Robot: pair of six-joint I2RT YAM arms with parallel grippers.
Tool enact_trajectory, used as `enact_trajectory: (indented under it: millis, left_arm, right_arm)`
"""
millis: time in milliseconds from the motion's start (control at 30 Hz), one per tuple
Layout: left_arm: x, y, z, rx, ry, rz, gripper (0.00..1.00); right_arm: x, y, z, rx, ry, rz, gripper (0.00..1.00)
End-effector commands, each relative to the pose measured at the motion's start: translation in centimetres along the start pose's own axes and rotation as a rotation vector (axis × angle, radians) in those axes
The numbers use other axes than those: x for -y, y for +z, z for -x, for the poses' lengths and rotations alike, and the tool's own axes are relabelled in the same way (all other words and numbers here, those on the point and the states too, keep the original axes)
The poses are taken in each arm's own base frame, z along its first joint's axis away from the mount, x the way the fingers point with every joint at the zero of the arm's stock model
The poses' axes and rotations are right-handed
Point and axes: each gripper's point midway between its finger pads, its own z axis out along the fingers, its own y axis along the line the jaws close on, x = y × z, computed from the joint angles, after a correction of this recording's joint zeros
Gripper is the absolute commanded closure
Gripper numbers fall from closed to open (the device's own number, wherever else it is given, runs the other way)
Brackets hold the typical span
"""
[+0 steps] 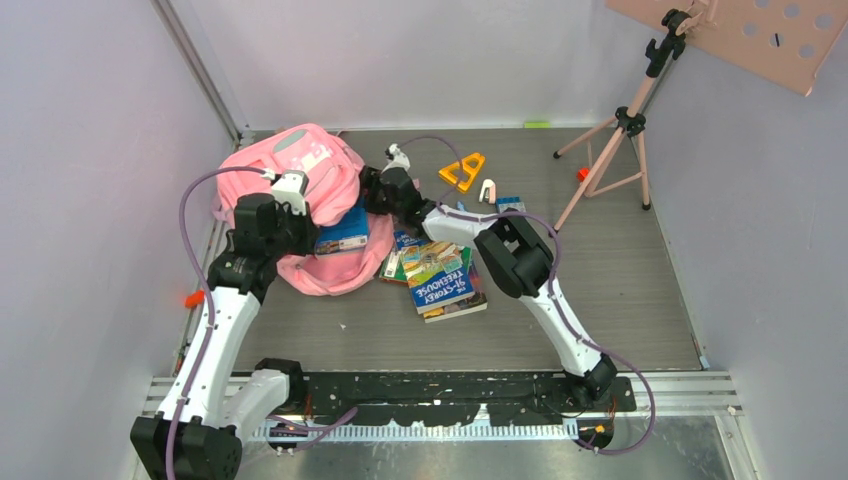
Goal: Pack the student bag
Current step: Place the book in the student bag.
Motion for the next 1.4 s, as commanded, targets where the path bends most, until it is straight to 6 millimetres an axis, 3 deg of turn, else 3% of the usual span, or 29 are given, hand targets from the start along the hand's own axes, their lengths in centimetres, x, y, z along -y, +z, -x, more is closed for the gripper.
enact_trajectory:
  millis: [0, 133, 233, 400, 667, 867, 1067, 1367]
  left_arm:
    - [1.2, -1.3, 3.8, 0.142, 0.012, -0.050, 1.00]
    - [1.2, -1.3, 3.9, 0.142, 0.010, -0.046, 1.00]
    - [1.2, -1.4, 3.9, 0.145, 0.009, -0.045, 1.00]
    - [1.2, -1.5, 3.9, 0.148, 0.006, -0.046, 1.00]
    - [1.1, -1.5, 3.9, 0.148, 0.003, -0.040, 1.00]
    - [1.1, -1.4, 3.9, 0.145, 0.003, -0.041, 1.00]
    - [1.1, -1.2, 3.7, 0.139, -0.001, -0.042, 1.00]
    - [1.1, -1.2, 3.7, 0.137, -0.003, -0.040, 1.00]
  right_arm:
    - [-6.2, -3.8, 4.8, 0.045, -0.044, 0.105, 0.27]
    - [-6.0, -5.7, 4.8, 0.009, -0.064, 0.061, 0.23]
    - [-4.6, -7.2, 5.1, 0.015, -0.067, -0.012, 0.22]
    - [-4.6, -9.9, 5.5, -0.011, -0.058, -0.068, 0.22]
    - [-3.9, -13.0, 3.4, -0.093, 0.111, -0.120, 0.27]
    - [-5.7, -13.4, 0.3, -0.182, 0.217, -0.030, 0.35]
    - [-7.1, -13.3, -2.1, -0.234, 0.097, -0.039, 0.40]
    - [-7.2, -13.1, -6.4, -0.336, 0.011, -0.094, 0.41]
